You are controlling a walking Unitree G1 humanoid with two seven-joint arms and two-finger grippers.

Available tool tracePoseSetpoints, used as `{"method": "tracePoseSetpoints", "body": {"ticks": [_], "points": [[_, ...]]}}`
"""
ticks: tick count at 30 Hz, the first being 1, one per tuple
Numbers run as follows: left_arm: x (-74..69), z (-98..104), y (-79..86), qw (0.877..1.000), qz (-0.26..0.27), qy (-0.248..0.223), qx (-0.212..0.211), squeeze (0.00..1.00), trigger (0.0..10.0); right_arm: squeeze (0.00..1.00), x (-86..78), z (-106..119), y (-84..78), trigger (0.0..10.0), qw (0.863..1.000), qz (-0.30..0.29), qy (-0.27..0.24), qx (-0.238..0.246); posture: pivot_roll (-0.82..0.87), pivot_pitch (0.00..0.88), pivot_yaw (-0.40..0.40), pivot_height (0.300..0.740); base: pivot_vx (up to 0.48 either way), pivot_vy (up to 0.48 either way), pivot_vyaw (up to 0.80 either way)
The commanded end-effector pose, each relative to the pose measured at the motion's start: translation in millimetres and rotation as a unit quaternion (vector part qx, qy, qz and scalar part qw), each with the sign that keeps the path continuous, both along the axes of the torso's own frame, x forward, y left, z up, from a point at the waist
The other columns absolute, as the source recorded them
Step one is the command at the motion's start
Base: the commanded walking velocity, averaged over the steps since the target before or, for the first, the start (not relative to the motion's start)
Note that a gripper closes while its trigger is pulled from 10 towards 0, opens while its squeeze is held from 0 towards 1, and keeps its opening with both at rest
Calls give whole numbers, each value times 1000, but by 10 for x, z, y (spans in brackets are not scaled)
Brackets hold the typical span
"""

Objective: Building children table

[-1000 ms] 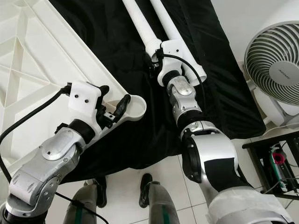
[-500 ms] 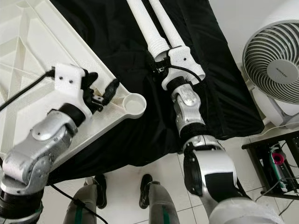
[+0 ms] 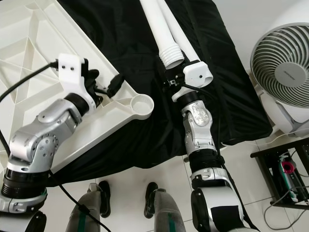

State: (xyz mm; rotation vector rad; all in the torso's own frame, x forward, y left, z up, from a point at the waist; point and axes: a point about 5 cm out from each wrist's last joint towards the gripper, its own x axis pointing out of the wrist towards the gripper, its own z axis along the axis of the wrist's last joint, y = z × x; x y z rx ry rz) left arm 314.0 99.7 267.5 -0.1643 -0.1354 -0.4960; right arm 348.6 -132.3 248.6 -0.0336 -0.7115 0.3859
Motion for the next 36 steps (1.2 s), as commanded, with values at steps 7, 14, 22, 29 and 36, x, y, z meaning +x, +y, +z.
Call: {"method": "tracePoseSetpoints", "body": {"ticks": [7, 14, 22, 29, 36], "points": [[45, 310, -211, 969, -229, -4, -95, 0, 10000, 0, -214, 8, 24, 10000, 1000, 7, -6, 2, 119, 205, -62, 740, 0, 0, 0], [77, 474, -231, 953, -262, 5, -150, 0, 10000, 0, -285, -34, 83, 10000, 1000, 24, 5, -12, 116, 197, -57, 740, 0, 0, 0], [35, 674, -314, 928, -316, 11, -196, 0, 10000, 0, -320, -58, 214, 10000, 998, 57, 20, -36, 123, 194, -54, 740, 0, 0, 0], [7, 726, -432, 920, -339, 13, -195, 0, 10000, 0, -301, 2, 359, 10000, 995, 82, 13, -47, 120, 182, -54, 740, 0, 0, 0], [29, 702, -459, 921, -339, 18, -192, 0, 10000, 0, -293, 39, 403, 10000, 995, 89, 7, -48, 115, 166, -52, 740, 0, 0, 0]]}}
